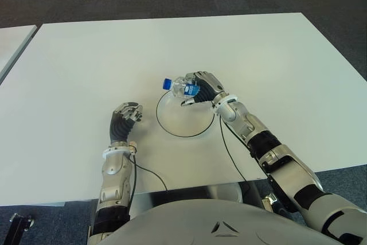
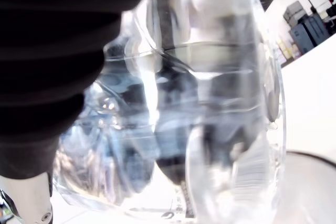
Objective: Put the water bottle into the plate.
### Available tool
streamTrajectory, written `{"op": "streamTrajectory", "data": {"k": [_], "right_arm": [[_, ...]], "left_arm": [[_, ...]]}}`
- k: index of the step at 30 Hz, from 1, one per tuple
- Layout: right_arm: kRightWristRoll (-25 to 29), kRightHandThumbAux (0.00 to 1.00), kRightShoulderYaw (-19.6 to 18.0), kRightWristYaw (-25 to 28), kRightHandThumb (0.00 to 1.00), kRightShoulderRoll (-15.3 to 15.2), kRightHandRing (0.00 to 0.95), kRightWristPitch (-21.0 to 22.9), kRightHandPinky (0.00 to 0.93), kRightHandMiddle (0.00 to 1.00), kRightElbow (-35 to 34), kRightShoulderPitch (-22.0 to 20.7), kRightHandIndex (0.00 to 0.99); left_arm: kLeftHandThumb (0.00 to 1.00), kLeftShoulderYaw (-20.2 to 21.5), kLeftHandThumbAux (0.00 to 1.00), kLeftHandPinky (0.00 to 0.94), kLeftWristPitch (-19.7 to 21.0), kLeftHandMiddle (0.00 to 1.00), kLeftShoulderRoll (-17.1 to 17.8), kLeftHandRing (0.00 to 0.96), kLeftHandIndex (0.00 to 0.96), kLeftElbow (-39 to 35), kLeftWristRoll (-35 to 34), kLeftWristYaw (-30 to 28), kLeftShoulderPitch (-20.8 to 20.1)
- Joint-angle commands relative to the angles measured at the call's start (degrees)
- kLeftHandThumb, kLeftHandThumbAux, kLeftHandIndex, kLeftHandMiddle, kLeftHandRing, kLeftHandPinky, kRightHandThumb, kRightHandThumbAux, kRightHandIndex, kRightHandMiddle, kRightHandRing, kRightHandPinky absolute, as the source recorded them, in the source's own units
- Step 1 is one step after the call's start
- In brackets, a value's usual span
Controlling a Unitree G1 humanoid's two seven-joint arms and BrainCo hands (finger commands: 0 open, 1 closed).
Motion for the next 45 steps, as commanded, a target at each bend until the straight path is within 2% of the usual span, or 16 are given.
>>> {"op": "streamTrajectory", "data": {"k": [1,12,17,29,37,43,44,45], "right_arm": [[-0.9,0.724,1.0,1.8,0.704,0.4,0.837,-0.2,0.852,0.832,0.6,0.1,0.439],[-2.6,0.723,3.1,6.8,0.702,0.8,0.841,1.7,0.857,0.853,-0.2,1.1,0.439],[-5.9,0.724,5.6,11.9,0.702,0.4,0.838,5.6,0.847,0.847,-0.1,0.5,0.439],[-10.5,0.726,9.2,22.4,0.698,0.3,0.791,16.5,0.788,0.793,-4.4,0.9,0.437],[-12.0,0.725,10.7,24.5,0.691,0.0,0.767,20.8,0.78,0.753,-7.8,2.1,0.427],[-12.0,0.723,11.3,23.7,0.688,-0.6,0.702,20.2,0.695,0.671,-8.6,2.3,0.419],[-11.9,0.723,11.4,23.7,0.687,-0.9,0.674,19.7,0.663,0.639,-8.6,2.1,0.417],[-11.9,0.723,11.5,23.7,0.684,-1.1,0.572,19.3,0.58,0.54,-8.6,2.0,0.413]], "left_arm": [[0.705,0.0,0.713,0.57,0.4,0.602,-0.2,0.581,0.432,0.5,0.0,0.1,0.4],[0.705,0.2,0.714,0.573,0.5,0.607,-0.5,0.587,0.432,0.1,0.5,0.7,0.6],[0.705,0.5,0.714,0.547,0.5,0.592,-0.8,0.57,0.432,0.0,0.4,1.2,0.6],[0.705,1.2,0.714,0.566,0.4,0.592,-0.9,0.577,0.431,0.1,-0.7,0.6,0.6],[0.706,1.2,0.714,0.548,-0.3,0.585,-0.7,0.565,0.431,0.4,-0.7,0.3,0.6],[0.706,1.3,0.714,0.559,-0.4,0.589,-0.6,0.57,0.431,0.8,-0.5,0.5,0.3],[0.706,1.3,0.714,0.563,-0.3,0.59,-0.6,0.572,0.431,0.9,-0.4,0.5,0.2],[0.706,1.3,0.714,0.566,-0.3,0.592,-0.6,0.575,0.431,0.9,-0.4,0.5,0.2]]}}
